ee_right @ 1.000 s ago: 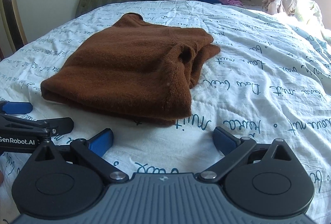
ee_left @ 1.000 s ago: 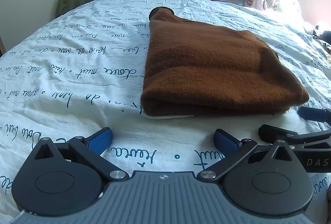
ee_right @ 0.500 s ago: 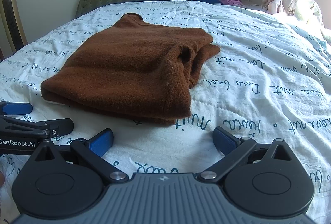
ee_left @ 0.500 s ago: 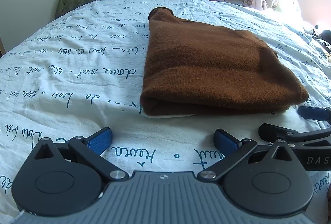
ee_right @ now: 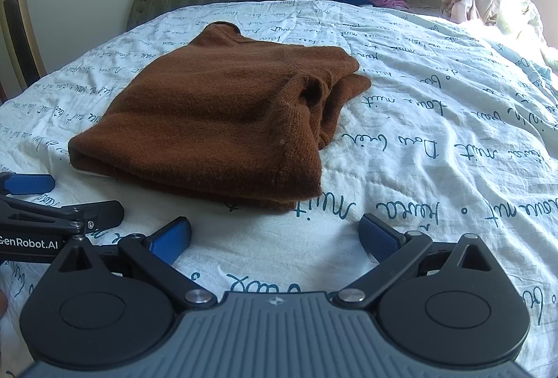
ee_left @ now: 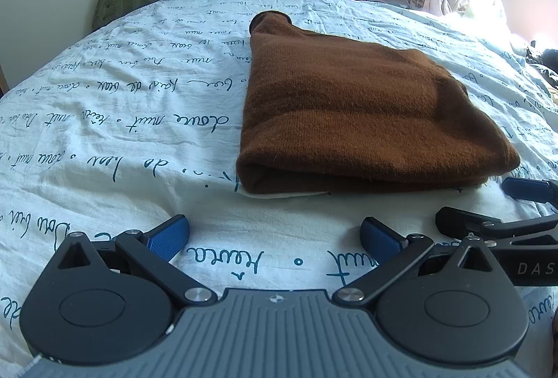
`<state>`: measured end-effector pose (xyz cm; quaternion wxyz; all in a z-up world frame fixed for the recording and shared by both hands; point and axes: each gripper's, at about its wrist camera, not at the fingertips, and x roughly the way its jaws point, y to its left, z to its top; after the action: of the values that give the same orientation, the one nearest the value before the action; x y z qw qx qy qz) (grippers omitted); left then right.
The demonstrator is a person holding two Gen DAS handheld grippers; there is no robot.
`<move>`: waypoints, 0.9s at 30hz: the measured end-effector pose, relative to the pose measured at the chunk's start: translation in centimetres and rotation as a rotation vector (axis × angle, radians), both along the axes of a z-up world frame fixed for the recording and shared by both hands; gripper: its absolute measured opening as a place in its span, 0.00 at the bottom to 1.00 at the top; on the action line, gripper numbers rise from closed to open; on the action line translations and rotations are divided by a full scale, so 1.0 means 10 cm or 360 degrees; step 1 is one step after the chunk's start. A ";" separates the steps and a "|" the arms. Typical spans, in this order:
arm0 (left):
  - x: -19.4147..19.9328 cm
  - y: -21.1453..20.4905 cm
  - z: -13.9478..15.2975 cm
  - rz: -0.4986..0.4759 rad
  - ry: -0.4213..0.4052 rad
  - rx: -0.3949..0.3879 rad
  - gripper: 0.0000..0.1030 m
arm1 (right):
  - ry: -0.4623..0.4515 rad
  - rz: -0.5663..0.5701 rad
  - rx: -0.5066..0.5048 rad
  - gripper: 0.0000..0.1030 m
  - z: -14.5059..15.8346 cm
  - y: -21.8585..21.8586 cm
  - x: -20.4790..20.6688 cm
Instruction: Fold small clothes
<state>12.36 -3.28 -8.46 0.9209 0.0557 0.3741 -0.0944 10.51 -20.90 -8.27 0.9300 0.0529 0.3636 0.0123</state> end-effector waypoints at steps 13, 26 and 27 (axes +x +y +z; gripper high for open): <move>0.02 0.01 0.00 -0.0008 0.0005 0.0004 1.00 | 0.0007 -0.0006 -0.0003 1.00 -0.01 -0.01 -0.02; 0.01 0.01 0.00 -0.0007 0.0004 0.0005 1.00 | 0.0005 -0.0007 -0.0001 1.00 -0.01 -0.01 -0.02; 0.01 0.01 0.00 -0.0007 0.0004 0.0004 1.00 | 0.0005 -0.0007 -0.0002 1.00 -0.01 -0.01 -0.02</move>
<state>12.49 -3.22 -8.49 0.9201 0.0576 0.3753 -0.0958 10.28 -21.00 -8.33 0.9294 0.0531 0.3650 0.0100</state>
